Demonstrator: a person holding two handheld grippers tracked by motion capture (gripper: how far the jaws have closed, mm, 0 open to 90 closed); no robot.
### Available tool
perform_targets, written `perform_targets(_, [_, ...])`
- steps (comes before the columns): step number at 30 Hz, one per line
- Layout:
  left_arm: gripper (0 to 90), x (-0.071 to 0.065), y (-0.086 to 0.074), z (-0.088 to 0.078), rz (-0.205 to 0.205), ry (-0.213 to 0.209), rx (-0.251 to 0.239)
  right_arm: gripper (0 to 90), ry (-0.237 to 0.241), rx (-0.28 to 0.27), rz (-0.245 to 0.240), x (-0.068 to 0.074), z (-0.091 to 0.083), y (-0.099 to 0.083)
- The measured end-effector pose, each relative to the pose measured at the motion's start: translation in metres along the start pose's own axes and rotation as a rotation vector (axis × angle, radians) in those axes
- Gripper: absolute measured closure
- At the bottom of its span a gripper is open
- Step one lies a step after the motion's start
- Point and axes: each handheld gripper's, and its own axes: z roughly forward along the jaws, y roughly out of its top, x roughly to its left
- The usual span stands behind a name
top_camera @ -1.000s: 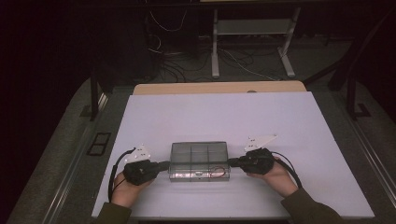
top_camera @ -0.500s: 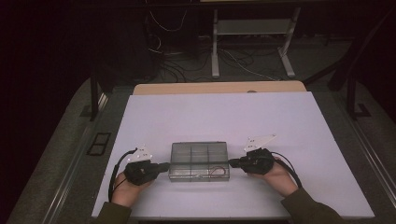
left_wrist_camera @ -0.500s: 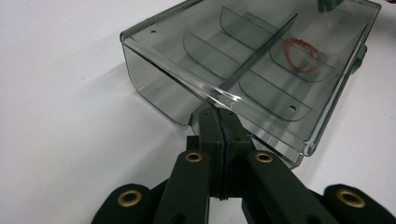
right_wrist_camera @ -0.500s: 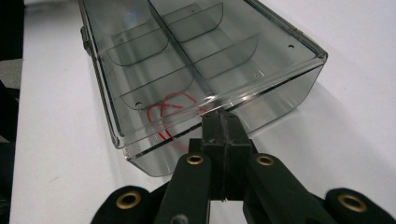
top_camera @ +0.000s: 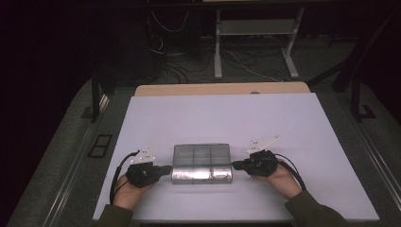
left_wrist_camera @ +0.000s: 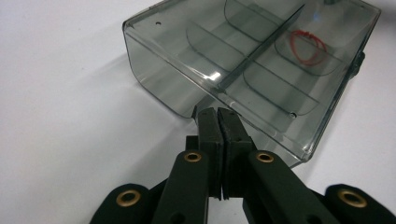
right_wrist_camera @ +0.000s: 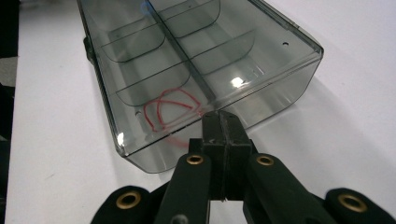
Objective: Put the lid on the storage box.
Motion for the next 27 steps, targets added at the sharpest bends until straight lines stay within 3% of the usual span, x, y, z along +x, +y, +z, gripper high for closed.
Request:
perform_targets(7, [84.9,0.001,0.000,0.000,-0.004,0.014,0.001,89.0,-0.001,-0.006,0.009,-0.001,-0.001,0.000])
perform_targets(11, [81.0,0.003,0.000,-0.001,-0.019,0.022,-0.007,84.5,-0.003,-0.030,0.022,-0.005,-0.005,-0.001])
perform_targets(22, [64.6,0.009,0.004,-0.011,-0.056,0.071,-0.077,57.1,-0.036,-0.088,0.089,-0.013,-0.014,-0.004])
perform_targets(27, [54.1,0.009,0.009,-0.016,-0.056,0.083,-0.128,46.7,-0.061,-0.110,0.090,-0.013,-0.019,-0.004])
